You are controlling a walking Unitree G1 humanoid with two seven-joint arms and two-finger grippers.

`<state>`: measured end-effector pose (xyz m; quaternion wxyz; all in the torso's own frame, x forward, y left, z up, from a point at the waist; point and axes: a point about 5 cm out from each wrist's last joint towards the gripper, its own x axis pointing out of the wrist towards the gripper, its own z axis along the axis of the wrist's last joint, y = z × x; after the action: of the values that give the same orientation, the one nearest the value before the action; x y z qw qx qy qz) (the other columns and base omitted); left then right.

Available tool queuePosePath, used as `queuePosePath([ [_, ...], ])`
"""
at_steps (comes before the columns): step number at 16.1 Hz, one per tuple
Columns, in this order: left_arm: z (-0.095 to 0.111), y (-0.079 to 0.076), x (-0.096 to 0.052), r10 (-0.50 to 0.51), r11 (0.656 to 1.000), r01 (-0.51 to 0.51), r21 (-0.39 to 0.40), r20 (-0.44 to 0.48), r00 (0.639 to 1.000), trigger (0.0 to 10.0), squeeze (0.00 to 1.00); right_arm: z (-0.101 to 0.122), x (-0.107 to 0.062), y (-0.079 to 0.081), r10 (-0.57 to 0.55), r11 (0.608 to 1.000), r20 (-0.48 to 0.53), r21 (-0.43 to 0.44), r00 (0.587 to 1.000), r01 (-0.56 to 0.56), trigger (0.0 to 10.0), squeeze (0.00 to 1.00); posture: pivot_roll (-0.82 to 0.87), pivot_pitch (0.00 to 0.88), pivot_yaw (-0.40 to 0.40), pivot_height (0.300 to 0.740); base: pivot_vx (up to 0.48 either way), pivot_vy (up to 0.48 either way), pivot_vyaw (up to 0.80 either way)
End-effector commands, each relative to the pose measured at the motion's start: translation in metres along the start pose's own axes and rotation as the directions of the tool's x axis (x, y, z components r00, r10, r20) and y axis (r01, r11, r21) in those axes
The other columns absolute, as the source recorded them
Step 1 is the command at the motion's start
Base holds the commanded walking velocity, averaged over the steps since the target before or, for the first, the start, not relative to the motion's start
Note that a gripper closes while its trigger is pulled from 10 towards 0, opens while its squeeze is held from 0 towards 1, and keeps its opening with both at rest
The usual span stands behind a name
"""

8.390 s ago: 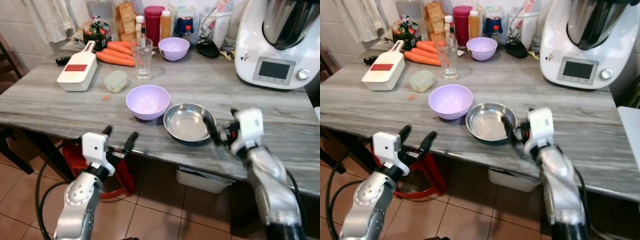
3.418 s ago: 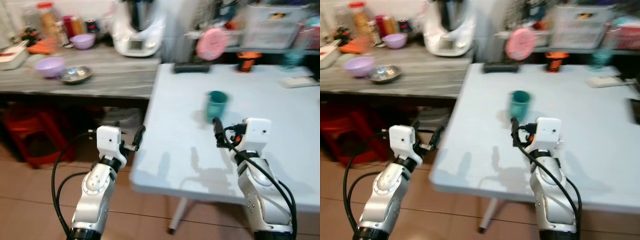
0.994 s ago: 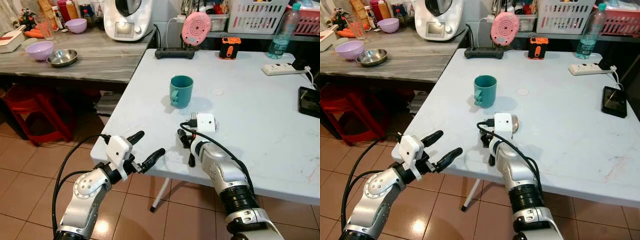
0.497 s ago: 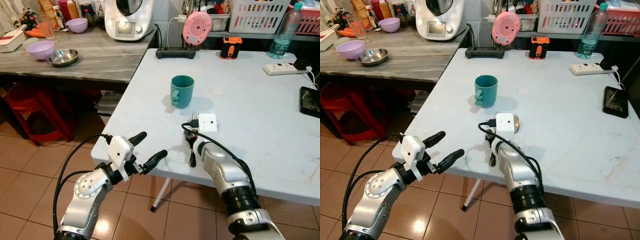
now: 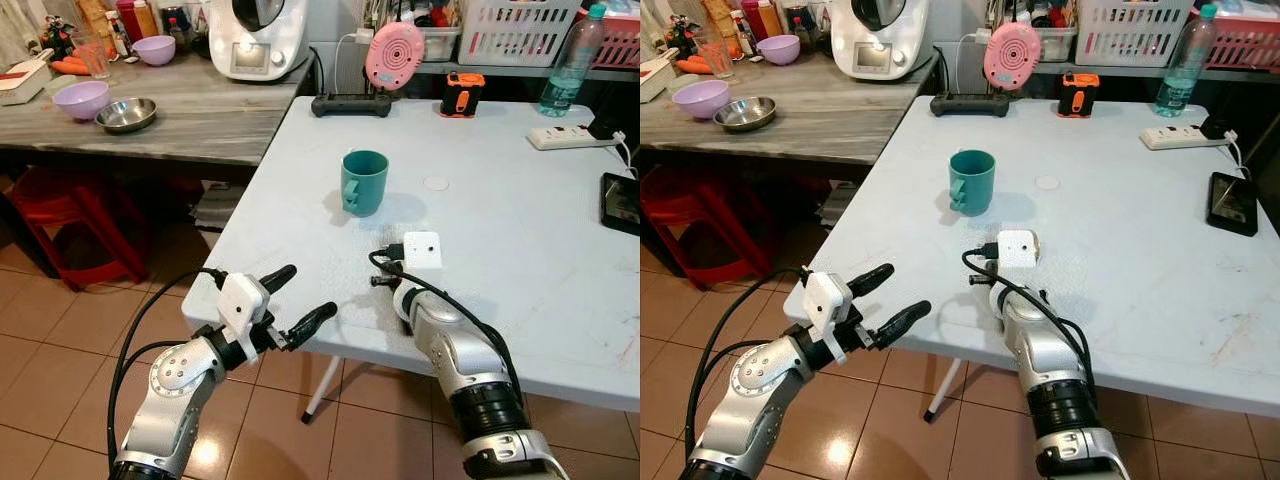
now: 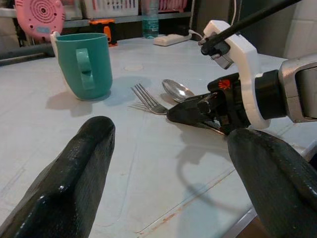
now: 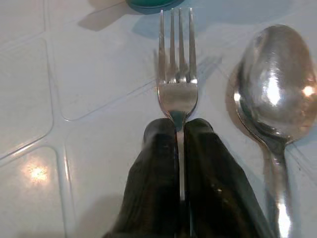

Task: Setting the table

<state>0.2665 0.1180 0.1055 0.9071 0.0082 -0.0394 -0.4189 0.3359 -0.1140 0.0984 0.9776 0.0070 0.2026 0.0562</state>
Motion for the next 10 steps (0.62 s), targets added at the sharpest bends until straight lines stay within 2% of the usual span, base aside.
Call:
queuePosePath([
  [1, 0.003, 0.000, 0.000, -0.019, 1.000, 0.019, 0.009, 0.000, 1.000, 10.0, 0.00, -0.016, -0.001, -0.003, -0.011, 1.000, -0.071, 0.008, 0.997, 0.012, 0.0, 0.00, -0.04, 0.062, 0.056, 0.740, 0.000, 0.000, 0.00],
  [5, 0.004, -0.004, 0.002, -0.048, 0.999, 0.048, -0.004, 0.010, 0.999, 10.0, 0.00, -0.017, 0.000, -0.005, -0.021, 0.999, -0.067, 0.037, 0.998, 0.023, 0.0, 0.00, -0.04, 0.061, 0.062, 0.740, 0.000, 0.000, 0.00],
  [7, 0.004, -0.003, 0.002, -0.040, 0.999, 0.040, 0.000, 0.009, 0.999, 10.0, 0.00, -0.014, 0.000, -0.006, -0.027, 0.996, -0.054, 0.087, 0.998, 0.031, 0.0, 0.00, -0.04, 0.061, 0.062, 0.740, 0.000, 0.000, 0.00],
  [9, 0.002, 0.002, 0.001, 0.018, 1.000, -0.018, 0.004, -0.001, 1.000, 10.0, 0.00, -0.008, 0.000, -0.007, -0.036, 0.985, -0.023, 0.169, 0.999, 0.040, 0.0, 0.00, -0.04, 0.053, 0.058, 0.740, 0.000, 0.000, 0.00],
  [10, 0.001, 0.009, 0.000, 0.097, 0.995, -0.097, -0.004, -0.001, 0.995, 10.0, 0.00, 0.002, -0.001, -0.010, -0.058, 0.976, 0.023, 0.214, 0.998, 0.052, 0.0, 0.00, -0.04, 0.049, 0.054, 0.740, 0.000, 0.000, 0.00],
])
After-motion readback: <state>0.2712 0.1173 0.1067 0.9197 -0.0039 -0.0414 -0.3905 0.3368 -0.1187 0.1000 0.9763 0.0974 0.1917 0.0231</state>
